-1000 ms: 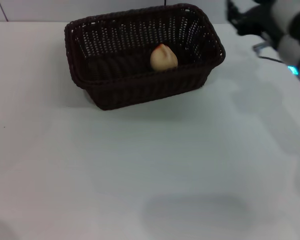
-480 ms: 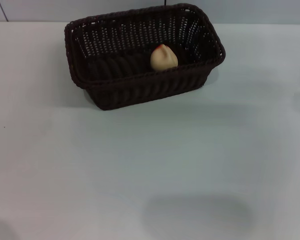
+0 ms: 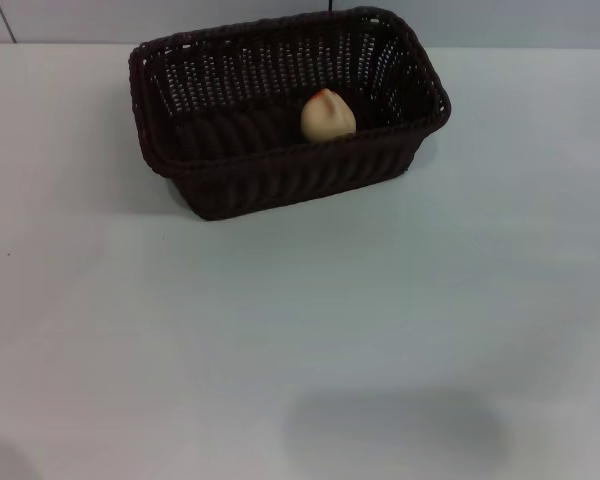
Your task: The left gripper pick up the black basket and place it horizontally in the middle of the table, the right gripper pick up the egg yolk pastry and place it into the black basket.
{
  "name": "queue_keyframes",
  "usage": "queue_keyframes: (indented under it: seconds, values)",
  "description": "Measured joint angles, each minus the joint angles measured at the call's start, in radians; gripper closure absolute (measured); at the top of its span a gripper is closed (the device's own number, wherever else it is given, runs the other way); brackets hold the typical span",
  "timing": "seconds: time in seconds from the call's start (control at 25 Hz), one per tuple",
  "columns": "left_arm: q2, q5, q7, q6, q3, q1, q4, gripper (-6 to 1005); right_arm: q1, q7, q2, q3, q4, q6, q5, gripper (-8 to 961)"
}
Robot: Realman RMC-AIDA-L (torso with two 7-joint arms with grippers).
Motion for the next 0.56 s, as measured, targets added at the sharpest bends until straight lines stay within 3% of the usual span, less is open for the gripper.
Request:
queue_keyframes:
  seconds: [0.28,0.56]
  values:
    - [0.0,0.0,0.0,-0.026,0.0,0.001,0.011,637,0.022,0.431,-0.003,-0.111,-0.281,-0.213,-0.36,396]
    - [0.0,0.0,0.0,-0.059,0.001,0.01,0.033,637,0.009,0.918,-0.01,-0.121,-0.476,-0.246,-0.57,396]
